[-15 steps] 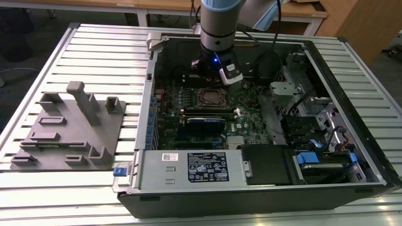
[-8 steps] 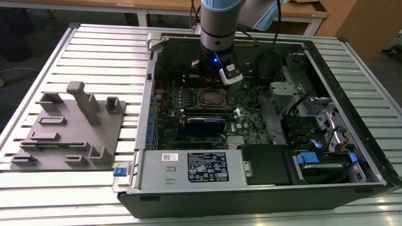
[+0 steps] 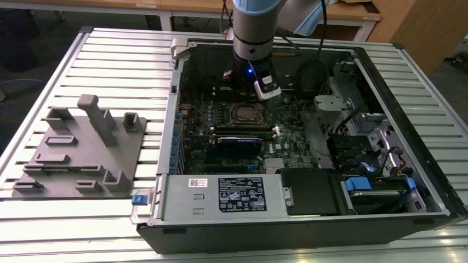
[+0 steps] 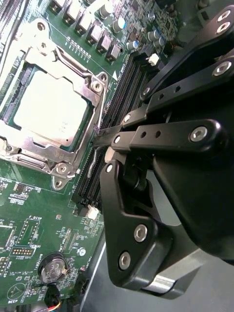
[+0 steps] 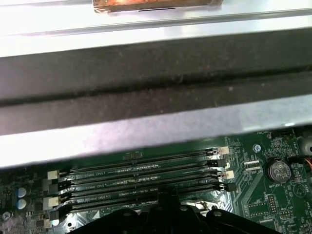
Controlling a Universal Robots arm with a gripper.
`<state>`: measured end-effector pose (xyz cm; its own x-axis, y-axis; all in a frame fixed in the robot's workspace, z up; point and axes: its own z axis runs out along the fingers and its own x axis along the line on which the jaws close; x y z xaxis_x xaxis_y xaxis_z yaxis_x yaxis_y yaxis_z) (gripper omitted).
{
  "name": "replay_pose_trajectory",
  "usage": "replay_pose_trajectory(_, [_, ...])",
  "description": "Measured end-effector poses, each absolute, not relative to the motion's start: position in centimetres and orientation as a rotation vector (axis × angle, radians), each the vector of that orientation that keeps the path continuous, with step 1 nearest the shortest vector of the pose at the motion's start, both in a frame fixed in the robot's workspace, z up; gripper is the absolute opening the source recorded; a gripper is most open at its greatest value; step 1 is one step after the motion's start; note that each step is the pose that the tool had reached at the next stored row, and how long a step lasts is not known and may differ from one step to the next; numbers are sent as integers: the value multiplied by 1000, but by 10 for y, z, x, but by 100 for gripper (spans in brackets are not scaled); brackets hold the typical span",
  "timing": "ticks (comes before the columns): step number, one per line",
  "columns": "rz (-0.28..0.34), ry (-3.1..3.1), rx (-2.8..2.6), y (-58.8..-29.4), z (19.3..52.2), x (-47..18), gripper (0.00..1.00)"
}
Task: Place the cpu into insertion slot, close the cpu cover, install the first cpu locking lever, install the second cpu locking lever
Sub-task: 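Install the first cpu locking lever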
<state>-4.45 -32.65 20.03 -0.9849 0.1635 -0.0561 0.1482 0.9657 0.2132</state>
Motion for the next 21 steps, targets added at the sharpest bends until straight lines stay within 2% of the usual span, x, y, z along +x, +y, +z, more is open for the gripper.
replay_pose_trajectory(21, [298,3026,346,-324,197,-45,10])
